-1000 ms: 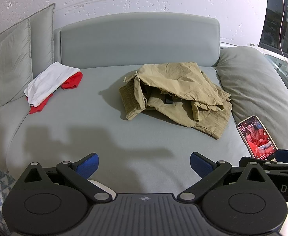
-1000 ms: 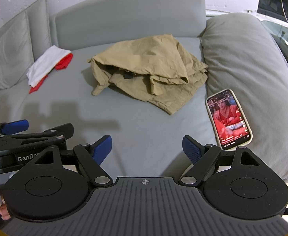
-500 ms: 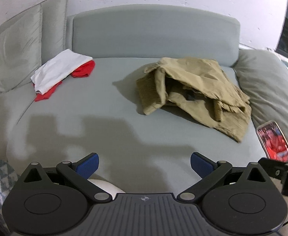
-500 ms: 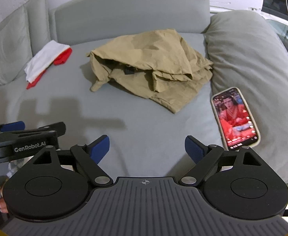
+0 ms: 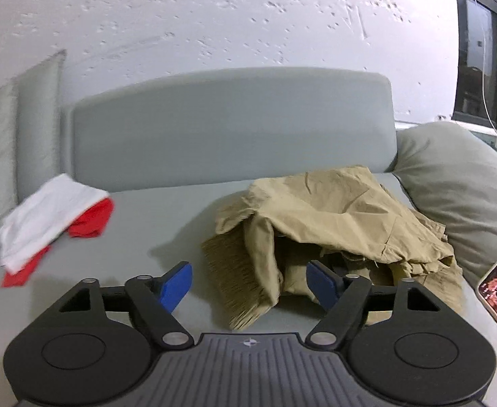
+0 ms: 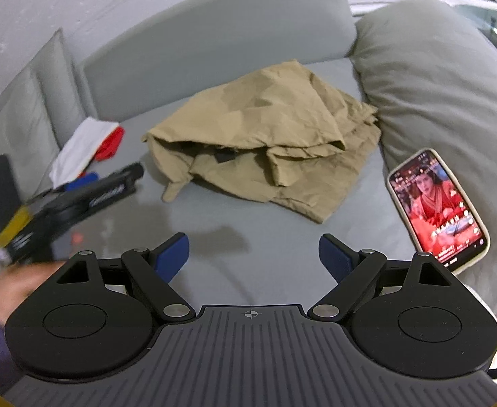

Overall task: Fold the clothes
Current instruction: 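Reach both grippers toward the khaki trousers and close on the fabric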

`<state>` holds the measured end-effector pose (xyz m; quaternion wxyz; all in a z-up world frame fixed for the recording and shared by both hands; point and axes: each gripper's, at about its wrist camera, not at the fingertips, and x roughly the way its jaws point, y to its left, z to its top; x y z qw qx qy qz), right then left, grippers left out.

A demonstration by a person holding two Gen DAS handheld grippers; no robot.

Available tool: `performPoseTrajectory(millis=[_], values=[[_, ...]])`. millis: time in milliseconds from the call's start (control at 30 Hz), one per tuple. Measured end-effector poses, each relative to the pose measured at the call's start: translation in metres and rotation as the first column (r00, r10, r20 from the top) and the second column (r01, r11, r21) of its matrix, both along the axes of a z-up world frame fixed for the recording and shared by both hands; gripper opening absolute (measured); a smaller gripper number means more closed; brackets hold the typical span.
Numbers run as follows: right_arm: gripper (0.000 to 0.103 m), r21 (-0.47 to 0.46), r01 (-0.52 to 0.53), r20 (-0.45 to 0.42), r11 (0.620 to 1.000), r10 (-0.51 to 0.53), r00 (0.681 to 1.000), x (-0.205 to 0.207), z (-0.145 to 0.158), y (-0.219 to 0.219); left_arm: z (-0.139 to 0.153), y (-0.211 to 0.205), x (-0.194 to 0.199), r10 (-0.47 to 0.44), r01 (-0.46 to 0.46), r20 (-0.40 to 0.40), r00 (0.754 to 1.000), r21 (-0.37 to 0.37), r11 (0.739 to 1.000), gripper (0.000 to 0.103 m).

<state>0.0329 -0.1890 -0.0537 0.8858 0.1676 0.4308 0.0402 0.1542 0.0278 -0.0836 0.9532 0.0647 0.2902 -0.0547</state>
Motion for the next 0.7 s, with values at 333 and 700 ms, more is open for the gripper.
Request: performPoseTrajectory(millis=[333,700], values=[[0.088,0.012,0.053,-0.047,0.999,-0.052,0.998,0.016,-0.027,-0.027,-0.010,-0.015,0.060,-0.003,0.008,-0.120,0.993,0.044,0.999,0.001],[0.081,0.099,0.078,0.002,0.992,-0.078,0.997,0.002,-0.027,-0.047,0.152,0.005,0.004,-0.275,0.140,-0.193,0.942,-0.519,0.843,0.000]])
